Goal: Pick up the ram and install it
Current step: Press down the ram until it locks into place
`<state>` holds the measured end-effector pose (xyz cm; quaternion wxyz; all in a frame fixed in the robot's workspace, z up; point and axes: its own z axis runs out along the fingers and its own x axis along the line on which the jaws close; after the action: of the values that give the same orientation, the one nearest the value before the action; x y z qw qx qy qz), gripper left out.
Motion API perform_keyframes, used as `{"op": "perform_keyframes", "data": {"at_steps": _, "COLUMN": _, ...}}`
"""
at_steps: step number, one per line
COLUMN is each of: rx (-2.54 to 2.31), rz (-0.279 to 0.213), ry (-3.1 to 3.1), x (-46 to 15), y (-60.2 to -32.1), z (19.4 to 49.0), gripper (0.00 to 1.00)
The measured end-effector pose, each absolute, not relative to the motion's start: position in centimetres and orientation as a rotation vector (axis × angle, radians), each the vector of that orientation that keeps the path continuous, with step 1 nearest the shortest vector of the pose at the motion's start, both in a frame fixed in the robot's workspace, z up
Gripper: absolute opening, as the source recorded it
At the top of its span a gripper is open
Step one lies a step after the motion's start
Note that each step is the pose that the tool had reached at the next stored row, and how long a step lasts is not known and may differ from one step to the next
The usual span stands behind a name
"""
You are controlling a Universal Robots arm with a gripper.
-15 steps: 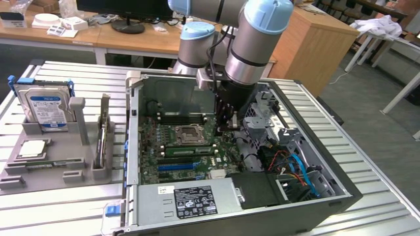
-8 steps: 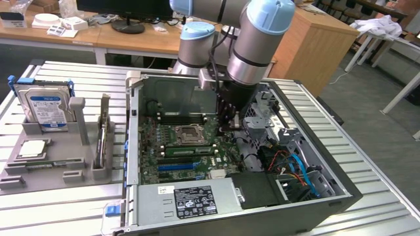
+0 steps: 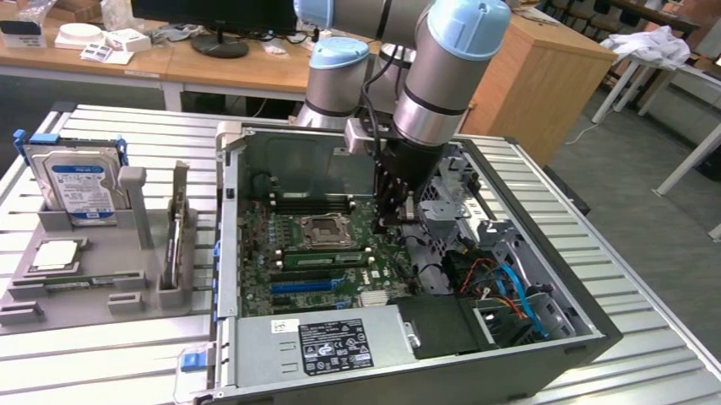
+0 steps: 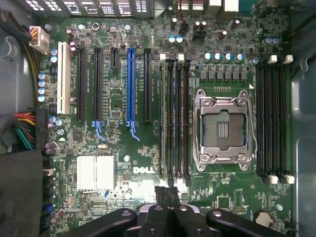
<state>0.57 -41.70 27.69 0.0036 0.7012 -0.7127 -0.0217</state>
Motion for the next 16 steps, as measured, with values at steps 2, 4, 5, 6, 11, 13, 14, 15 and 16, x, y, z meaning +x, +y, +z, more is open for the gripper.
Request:
{"op": "perform_keyframes", "data": {"at_steps": 2, "rx": 2.198, "rz": -0.068, "ry": -2.234, "x": 0.6, "y": -41.7, "z": 27.6, "gripper": 0.11}}
{"op": "perform_keyframes", "data": {"at_steps": 4, "rx": 2.198, "rz": -0.068, "ry": -2.234, "x": 0.6, "y": -41.7, "z": 27.4, "gripper": 0.11}}
{"op": "perform_keyframes", "data": {"at_steps": 5, "rx": 2.198, "rz": -0.068, "ry": -2.234, "x": 0.6, "y": -41.7, "z": 27.3, "gripper": 0.11}}
{"op": "perform_keyframes", "data": {"at_steps": 6, "rx": 2.198, "rz": -0.068, "ry": -2.234, "x": 0.6, "y": -41.7, "z": 27.2, "gripper": 0.11}}
{"op": "perform_keyframes", "data": {"at_steps": 11, "rx": 2.198, "rz": -0.067, "ry": -2.234, "x": 0.6, "y": -41.7, "z": 26.8, "gripper": 0.11}}
{"op": "perform_keyframes", "data": {"at_steps": 13, "rx": 2.198, "rz": -0.067, "ry": -2.234, "x": 0.6, "y": -41.7, "z": 26.6, "gripper": 0.11}}
{"op": "perform_keyframes", "data": {"at_steps": 14, "rx": 2.198, "rz": -0.067, "ry": -2.234, "x": 0.6, "y": -41.7, "z": 26.5, "gripper": 0.11}}
{"op": "perform_keyframes", "data": {"at_steps": 15, "rx": 2.199, "rz": -0.067, "ry": -2.234, "x": 0.6, "y": -41.7, "z": 26.4, "gripper": 0.11}}
{"op": "perform_keyframes", "data": {"at_steps": 16, "rx": 2.198, "rz": -0.067, "ry": -2.234, "x": 0.6, "y": -41.7, "z": 26.3, "gripper": 0.11}}
